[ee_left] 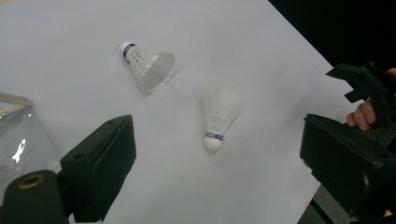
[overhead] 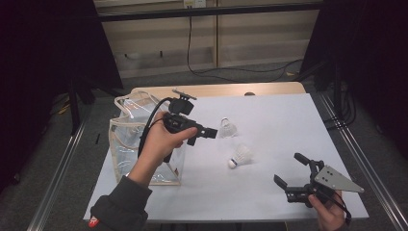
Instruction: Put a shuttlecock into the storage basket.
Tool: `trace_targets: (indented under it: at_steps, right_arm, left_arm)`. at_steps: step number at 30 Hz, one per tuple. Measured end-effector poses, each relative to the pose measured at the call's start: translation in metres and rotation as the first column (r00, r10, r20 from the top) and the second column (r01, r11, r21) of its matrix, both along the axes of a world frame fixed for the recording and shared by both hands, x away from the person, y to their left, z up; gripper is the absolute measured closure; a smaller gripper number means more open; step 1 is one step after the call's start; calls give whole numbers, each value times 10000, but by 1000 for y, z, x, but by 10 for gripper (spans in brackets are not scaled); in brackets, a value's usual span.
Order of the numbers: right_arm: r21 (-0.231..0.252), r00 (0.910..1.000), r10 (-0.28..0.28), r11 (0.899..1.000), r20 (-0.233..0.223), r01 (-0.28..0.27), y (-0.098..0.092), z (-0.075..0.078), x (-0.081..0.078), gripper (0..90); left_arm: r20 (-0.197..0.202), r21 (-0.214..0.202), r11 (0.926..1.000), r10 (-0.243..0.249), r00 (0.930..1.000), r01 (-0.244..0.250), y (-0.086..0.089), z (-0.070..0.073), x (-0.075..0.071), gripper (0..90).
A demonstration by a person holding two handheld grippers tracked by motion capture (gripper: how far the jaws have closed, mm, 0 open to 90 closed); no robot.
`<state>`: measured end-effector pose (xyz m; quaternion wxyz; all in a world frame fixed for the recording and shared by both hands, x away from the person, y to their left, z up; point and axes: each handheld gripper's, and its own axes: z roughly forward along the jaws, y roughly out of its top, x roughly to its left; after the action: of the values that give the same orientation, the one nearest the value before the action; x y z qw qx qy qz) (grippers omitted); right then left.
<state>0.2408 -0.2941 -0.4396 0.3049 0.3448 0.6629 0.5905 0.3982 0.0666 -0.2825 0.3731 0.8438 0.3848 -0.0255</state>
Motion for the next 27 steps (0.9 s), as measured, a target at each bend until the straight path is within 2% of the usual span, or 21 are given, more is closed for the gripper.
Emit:
trace_targets:
  at_steps: [7,27]
  right_arm:
    - [-17,10000,-6,10000,23,6,-1,0,-1,4]
    - [-37,10000,-23,10000,17,23,-2,0,-2,4]
  left_arm:
    - [161,30,9999,-98,9998,98,-3,-9,-3,100]
    - [133,-24,9996,-267,9996,268,-8,-29,-7,89]
